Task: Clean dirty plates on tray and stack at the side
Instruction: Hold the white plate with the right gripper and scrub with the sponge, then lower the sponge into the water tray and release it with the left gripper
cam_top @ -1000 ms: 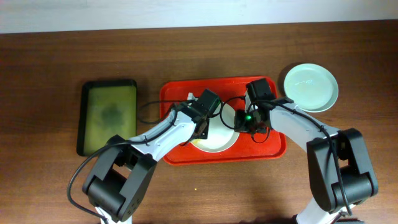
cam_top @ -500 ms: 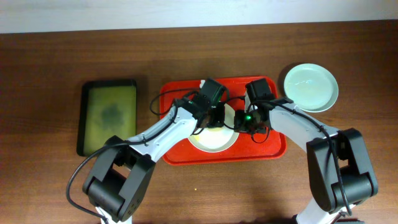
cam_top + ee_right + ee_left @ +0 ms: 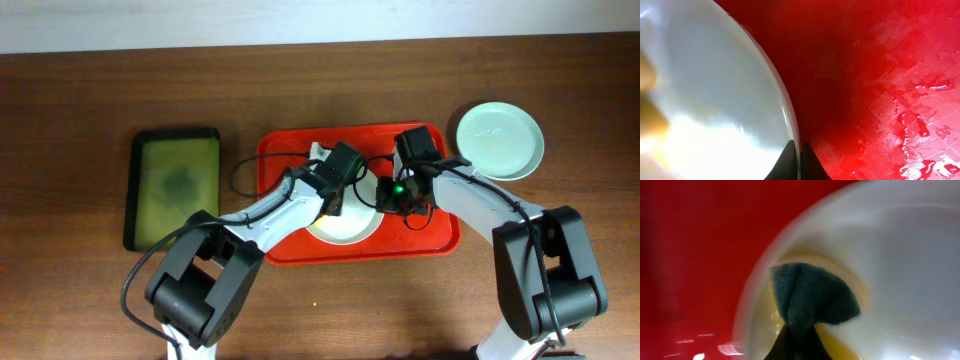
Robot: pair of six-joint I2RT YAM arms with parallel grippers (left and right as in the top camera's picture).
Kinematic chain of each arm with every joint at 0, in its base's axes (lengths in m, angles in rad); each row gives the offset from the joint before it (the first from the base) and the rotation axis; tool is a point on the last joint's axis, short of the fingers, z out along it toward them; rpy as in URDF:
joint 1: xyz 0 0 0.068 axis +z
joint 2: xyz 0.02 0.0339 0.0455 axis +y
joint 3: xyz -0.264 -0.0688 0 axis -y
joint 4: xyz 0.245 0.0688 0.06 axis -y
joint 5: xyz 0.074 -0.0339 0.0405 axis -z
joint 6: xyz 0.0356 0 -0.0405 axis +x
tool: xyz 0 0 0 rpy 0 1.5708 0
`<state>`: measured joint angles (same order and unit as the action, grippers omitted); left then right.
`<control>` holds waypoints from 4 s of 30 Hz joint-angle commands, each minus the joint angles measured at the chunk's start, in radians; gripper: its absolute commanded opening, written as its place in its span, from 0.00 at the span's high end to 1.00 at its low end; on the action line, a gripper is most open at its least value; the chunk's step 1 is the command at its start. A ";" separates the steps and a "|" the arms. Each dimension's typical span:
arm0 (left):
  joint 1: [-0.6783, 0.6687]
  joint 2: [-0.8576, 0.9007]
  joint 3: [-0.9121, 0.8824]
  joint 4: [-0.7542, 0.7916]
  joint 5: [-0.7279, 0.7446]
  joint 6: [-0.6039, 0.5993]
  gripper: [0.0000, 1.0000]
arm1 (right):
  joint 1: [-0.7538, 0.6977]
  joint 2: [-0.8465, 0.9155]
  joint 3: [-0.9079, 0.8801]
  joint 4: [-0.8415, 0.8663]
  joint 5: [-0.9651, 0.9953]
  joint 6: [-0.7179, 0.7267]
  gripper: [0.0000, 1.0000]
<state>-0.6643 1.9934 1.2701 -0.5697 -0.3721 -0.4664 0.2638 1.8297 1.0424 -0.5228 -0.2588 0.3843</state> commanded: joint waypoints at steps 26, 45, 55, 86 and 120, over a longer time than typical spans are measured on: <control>0.019 0.043 0.024 0.307 0.338 0.013 1.00 | -0.002 -0.008 -0.002 -0.008 0.061 -0.010 0.96; 0.018 -0.050 0.025 0.055 0.114 0.068 1.00 | -0.002 -0.008 -0.003 -0.004 0.061 -0.010 0.96; 0.017 -0.071 0.020 -0.033 0.380 0.087 1.00 | -0.002 -0.008 -0.005 -0.005 0.061 -0.010 0.96; 0.003 -0.037 -0.097 0.035 0.058 0.057 1.00 | -0.002 -0.008 -0.005 -0.001 0.061 -0.010 0.96; 0.740 -0.372 -0.063 -0.158 0.304 0.055 1.00 | 0.373 -0.151 0.553 -0.413 0.972 -0.305 0.96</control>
<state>0.0448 1.5860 1.2453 -0.7357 0.0532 -0.4084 0.5365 1.6974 1.5532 -0.9276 0.3450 0.1677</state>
